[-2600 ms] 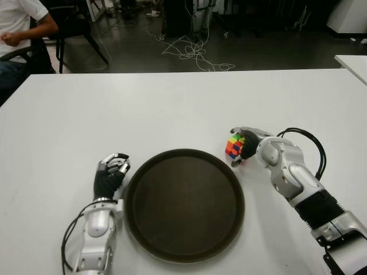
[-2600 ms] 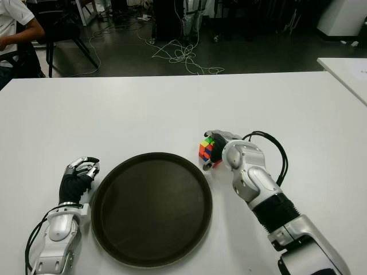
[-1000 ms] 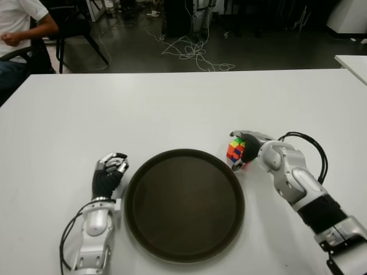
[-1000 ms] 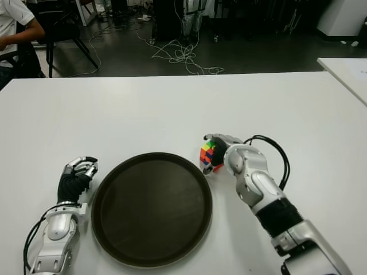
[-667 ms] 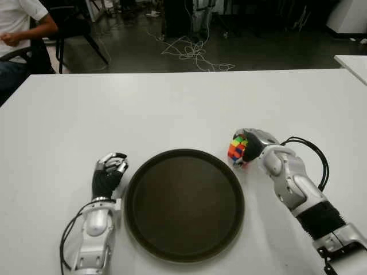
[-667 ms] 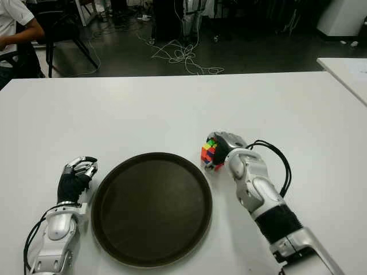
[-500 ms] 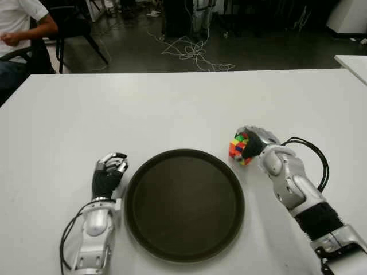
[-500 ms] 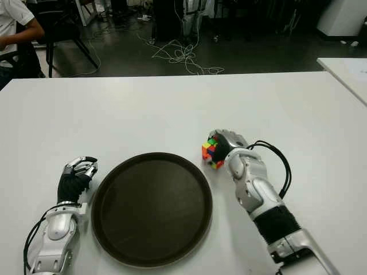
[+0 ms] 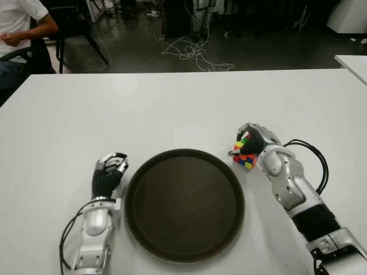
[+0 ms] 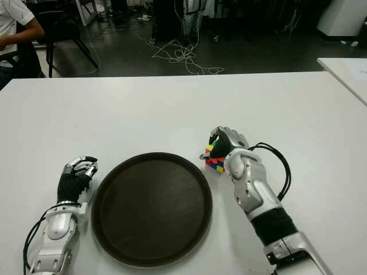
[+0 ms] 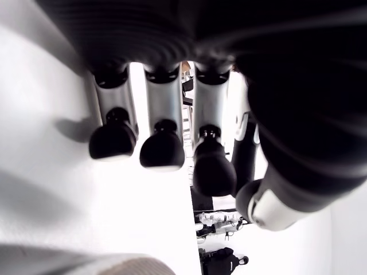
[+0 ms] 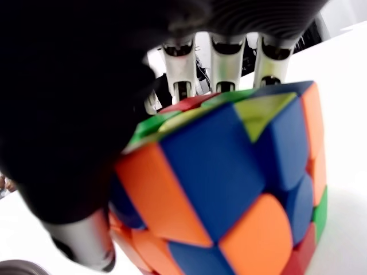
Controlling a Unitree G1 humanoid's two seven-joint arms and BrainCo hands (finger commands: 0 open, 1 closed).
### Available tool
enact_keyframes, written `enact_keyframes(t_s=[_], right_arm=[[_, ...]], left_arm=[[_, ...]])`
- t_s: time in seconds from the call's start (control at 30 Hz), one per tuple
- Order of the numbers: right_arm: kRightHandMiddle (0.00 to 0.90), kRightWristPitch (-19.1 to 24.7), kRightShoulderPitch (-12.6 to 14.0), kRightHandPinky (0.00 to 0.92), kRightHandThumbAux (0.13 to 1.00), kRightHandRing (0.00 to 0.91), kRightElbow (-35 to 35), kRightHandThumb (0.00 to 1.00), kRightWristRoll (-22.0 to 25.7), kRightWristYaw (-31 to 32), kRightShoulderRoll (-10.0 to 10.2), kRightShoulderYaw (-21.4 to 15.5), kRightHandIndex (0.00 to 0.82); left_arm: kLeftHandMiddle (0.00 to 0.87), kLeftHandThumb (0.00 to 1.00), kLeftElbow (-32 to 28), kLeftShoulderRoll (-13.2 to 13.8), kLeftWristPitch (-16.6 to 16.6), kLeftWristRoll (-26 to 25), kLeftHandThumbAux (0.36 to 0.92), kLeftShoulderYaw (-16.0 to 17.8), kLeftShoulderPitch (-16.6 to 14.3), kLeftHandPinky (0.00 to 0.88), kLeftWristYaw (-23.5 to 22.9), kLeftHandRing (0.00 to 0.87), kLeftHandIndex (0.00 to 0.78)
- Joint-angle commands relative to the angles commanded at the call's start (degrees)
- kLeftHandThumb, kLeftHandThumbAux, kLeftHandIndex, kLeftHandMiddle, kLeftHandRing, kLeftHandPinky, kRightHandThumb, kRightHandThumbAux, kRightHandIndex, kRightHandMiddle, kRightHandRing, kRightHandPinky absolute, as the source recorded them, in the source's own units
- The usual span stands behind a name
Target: Pick up the Rubik's Cube and put it in the plate
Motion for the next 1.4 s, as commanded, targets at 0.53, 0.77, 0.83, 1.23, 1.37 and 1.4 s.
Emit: enact_keyframes(t_s=[0.53, 0.77, 0.83, 1.23, 1.37, 1.4], right_arm=[[0.74, 0.43, 0.03, 0.778, 0.773, 0.774, -0.97, 0.0, 0.46, -0.61, 0.39, -0.65, 0.513], [0.721, 0.44, -0.03, 0.757, 0.784, 0.76, -1.33, 0.0, 0.31, -0.72, 0.26, -0.68, 0.494], [0.724, 0.44, -0.03, 0.758, 0.788, 0.761, -1.36, 0.0, 0.3, -0.8, 0.24, -0.68, 0.5], [0.574, -0.36, 0.37, 0.592, 0.791, 0.641, -1.8, 0.0, 0.83, -1.37, 0.23, -0.98, 0.448], [0.544, -0.52, 0.53, 0.569, 0.781, 0.612, -1.95, 0.0, 1.15, -1.49, 0.29, -1.13, 0.433], [0.555, -0.54, 0.55, 0.583, 0.782, 0.622, -1.98, 0.0, 1.24, -1.54, 0.31, -1.16, 0.438]], left_arm=[[0.816, 0.711, 0.21, 0.27, -0.07, 0.73, 0.704, -0.2, -0.21, 0.813, 0.6, 0.829, 0.444], [0.814, 0.71, 0.34, 0.09, -0.29, 0.31, 0.705, 0.04, -0.22, 0.813, 0.45, 0.828, 0.444], [0.813, 0.71, 0.31, 0.14, -0.23, 0.35, 0.705, 0.01, -0.21, 0.812, 0.41, 0.827, 0.444], [0.809, 0.711, -0.46, 0.32, 0.73, 0.21, 0.705, -0.19, 0.08, 0.806, -0.19, 0.824, 0.444], [0.81, 0.712, -0.64, 0.39, 1.02, 0.14, 0.705, -0.22, 0.14, 0.806, -0.47, 0.825, 0.443], [0.81, 0.711, -0.67, 0.38, 1.1, 0.1, 0.705, -0.2, 0.15, 0.805, -0.51, 0.825, 0.443]])
